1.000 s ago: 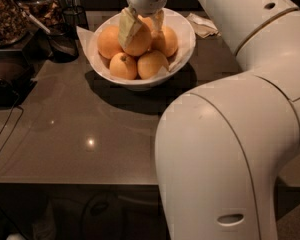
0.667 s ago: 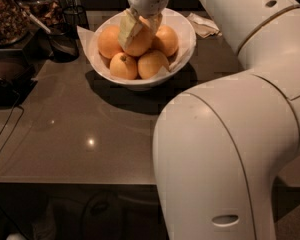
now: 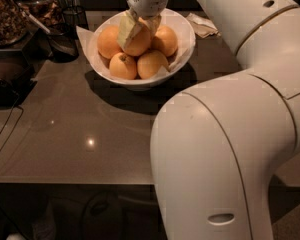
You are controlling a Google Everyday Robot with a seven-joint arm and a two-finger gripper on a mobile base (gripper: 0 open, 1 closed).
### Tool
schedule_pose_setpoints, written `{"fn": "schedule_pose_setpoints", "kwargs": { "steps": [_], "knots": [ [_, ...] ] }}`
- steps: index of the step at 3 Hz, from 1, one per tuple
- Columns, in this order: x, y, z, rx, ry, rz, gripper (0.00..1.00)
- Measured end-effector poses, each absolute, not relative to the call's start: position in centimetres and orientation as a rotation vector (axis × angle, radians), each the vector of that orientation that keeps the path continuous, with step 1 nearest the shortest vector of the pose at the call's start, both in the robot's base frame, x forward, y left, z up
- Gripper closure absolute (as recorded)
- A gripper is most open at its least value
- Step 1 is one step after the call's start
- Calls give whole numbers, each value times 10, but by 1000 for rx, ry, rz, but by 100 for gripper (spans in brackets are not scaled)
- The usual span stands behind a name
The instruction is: Pick orange from white bowl
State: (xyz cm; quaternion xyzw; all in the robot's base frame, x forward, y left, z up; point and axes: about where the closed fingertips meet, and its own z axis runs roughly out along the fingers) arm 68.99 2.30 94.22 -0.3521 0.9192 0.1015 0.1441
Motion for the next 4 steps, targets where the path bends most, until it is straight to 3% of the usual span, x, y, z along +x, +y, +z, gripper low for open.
{"fn": "schedule_pose_setpoints", "kwargs": {
  "steps": [3, 4],
  "knots": [
    [662, 9, 992, -975, 2415, 544, 100],
    [665, 11, 990, -976, 2415, 548, 100]
  ]
}}
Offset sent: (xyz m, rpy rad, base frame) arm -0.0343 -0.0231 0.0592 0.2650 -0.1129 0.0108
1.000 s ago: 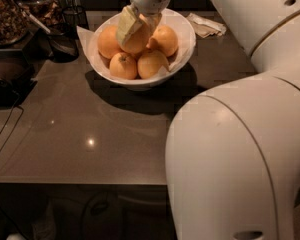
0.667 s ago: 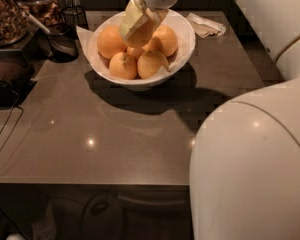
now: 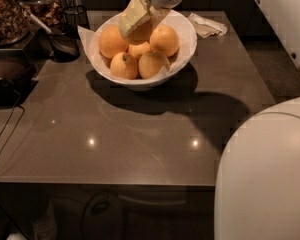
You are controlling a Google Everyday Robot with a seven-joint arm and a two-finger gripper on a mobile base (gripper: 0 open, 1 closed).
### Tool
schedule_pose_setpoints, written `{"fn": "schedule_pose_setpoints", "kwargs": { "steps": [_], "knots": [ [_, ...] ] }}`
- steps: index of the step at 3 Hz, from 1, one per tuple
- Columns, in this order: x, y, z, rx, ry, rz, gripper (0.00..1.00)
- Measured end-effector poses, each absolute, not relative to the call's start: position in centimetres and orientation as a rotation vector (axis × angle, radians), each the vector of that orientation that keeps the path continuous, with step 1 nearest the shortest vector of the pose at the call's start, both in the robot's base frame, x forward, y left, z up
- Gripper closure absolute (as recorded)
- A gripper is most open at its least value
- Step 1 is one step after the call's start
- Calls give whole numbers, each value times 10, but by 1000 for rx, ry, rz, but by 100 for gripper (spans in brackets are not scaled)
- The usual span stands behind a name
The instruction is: Pick orange from white bowl
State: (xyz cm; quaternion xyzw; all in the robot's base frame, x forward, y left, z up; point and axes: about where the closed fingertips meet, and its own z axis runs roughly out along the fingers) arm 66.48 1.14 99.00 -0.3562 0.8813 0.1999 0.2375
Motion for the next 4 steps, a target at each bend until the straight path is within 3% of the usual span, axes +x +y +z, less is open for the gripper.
{"fn": "schedule_pose_setpoints", "kwargs": {
  "steps": [1, 4],
  "knots": [
    [665, 11, 990, -976, 2415, 548, 100],
    [570, 11, 1045, -860, 2347, 622, 100]
  ]
}}
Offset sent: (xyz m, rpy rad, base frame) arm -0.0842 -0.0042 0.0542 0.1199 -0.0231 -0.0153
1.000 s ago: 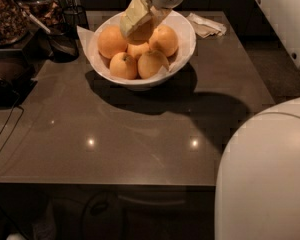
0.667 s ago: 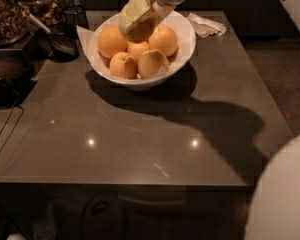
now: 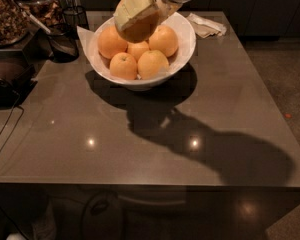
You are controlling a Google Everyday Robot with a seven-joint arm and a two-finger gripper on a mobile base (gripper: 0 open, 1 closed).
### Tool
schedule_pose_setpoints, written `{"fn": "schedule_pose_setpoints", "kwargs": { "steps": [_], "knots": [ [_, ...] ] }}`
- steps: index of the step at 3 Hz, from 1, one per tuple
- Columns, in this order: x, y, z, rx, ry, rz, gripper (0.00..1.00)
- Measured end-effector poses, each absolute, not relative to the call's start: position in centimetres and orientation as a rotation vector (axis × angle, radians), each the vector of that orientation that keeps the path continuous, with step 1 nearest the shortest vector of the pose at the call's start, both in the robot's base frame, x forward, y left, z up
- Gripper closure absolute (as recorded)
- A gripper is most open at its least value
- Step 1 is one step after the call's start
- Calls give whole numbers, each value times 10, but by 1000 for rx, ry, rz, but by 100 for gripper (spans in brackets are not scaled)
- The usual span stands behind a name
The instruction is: Pick orange from white bowl
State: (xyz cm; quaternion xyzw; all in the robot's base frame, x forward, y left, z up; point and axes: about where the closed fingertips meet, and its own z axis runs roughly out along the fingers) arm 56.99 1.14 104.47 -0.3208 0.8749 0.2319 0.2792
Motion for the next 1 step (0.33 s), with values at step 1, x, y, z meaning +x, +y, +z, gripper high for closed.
{"fn": "schedule_pose_setpoints", "kwargs": {
  "steps": [1],
  "knots": [
    [546, 8, 1055, -827, 2349, 627, 100]
  ]
}}
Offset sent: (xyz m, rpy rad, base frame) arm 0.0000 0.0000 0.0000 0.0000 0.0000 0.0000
